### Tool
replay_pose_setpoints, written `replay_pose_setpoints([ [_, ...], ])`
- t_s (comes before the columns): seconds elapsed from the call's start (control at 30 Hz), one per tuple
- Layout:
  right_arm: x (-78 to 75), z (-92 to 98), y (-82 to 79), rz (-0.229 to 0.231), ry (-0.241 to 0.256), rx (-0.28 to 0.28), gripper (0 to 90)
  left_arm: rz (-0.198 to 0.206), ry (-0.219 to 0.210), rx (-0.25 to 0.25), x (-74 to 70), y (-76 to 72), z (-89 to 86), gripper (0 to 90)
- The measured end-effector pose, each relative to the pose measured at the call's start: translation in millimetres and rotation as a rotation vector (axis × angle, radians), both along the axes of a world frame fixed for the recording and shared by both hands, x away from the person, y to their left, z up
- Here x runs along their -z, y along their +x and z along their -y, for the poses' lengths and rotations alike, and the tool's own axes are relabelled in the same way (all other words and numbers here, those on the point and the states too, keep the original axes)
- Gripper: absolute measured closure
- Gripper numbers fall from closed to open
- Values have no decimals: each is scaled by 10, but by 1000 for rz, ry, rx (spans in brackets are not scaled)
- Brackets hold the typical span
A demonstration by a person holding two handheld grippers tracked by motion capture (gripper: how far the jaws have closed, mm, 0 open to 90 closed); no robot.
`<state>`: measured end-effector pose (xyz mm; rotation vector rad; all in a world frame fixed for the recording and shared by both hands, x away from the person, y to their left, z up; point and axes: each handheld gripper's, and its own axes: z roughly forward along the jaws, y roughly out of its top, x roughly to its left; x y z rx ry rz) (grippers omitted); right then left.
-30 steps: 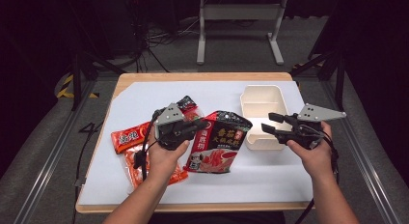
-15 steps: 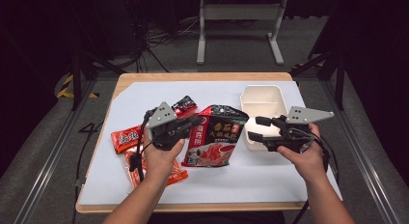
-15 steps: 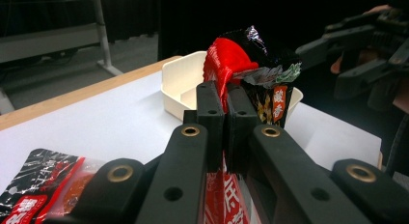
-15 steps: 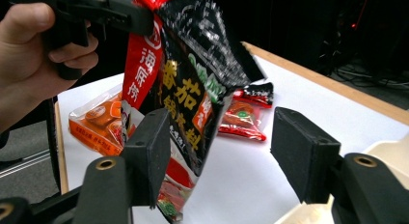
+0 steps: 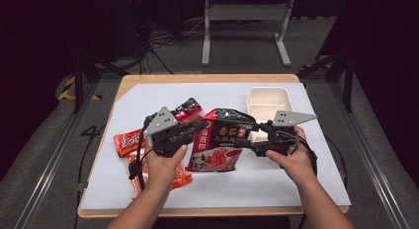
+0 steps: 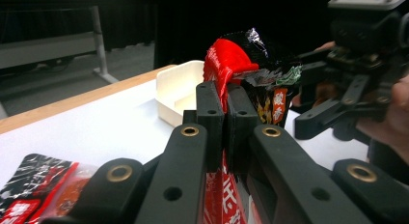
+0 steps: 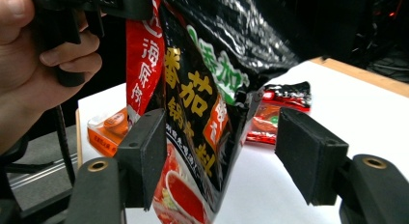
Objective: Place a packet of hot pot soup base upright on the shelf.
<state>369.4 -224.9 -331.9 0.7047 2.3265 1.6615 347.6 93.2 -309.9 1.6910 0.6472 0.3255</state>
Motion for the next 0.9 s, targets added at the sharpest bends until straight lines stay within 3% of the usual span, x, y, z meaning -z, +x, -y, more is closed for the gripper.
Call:
replay_pose_setpoints([
  [0.2, 38, -88, 25, -41, 21, -23, 405, 11, -1, 19, 0, -27, 39, 872],
  [0.27, 41, -101, 38, -55, 9, -2, 423, 10, 2, 22, 0, -36, 50, 872],
  [0.4, 53, -115, 76, -100, -14, -17, 451, 17, 3, 23, 7, -50, 73, 871],
  [0.47, 52, -117, 76, -109, -10, -18, 511, 25, 8, 14, 11, -58, 81, 870],
  [0.5, 47, -115, 70, -107, -8, -23, 575, 26, 7, 12, 15, -64, 84, 870],
  [0.7, 27, -107, 49, -81, -23, -15, 657, 35, 3, 12, 10, -77, 83, 866],
  [0.83, -36, -105, 38, -34, -67, -41, 747, 33, -10, 7, 3, -68, 52, 865],
  [0.9, -82, -122, 19, 11, -95, -40, 759, 42, -9, 1, -6, -68, 35, 861],
])
